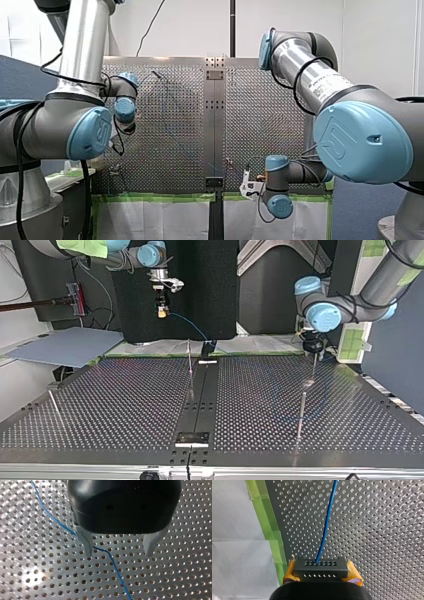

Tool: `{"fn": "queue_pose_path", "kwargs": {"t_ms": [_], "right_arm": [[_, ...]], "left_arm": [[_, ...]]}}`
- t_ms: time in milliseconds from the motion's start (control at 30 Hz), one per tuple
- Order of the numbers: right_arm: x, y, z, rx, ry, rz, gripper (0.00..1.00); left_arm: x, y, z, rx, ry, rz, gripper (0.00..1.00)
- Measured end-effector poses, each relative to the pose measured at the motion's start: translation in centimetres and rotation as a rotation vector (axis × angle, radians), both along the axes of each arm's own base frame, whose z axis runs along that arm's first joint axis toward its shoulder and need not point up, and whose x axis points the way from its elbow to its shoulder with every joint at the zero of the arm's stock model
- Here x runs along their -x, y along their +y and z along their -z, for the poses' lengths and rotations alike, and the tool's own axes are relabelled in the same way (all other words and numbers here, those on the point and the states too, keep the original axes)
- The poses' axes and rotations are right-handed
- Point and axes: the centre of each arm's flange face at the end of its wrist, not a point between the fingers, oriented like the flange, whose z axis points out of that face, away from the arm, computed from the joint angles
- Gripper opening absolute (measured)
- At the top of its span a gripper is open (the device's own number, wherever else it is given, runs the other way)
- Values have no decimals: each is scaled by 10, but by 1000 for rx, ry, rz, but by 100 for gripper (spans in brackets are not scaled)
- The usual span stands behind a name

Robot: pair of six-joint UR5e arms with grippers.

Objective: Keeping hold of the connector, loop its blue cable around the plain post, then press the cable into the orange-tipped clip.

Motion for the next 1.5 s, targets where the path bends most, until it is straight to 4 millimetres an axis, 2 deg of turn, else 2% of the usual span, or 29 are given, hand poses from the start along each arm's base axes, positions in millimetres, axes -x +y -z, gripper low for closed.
{"fn": "queue_pose_path", "kwargs": {"t_ms": [167,500,833,1167,1500], "right_arm": [[-2,0,0,-3,-3,-7,0],[-6,-3,0,-22,-31,-19,0],[-7,-4,0,-25,-29,-24,0],[-8,-4,0,-21,-12,-31,0],[-10,-1,1,-19,18,-40,0]], "left_arm": [[7,6,-23,-58,9,-36,100],[2,13,-95,-161,-37,-70,100],[7,11,-168,-249,-88,-86,100],[28,-14,-240,-328,-145,-59,100],[76,-47,-325,-412,-208,-59,100]]}}
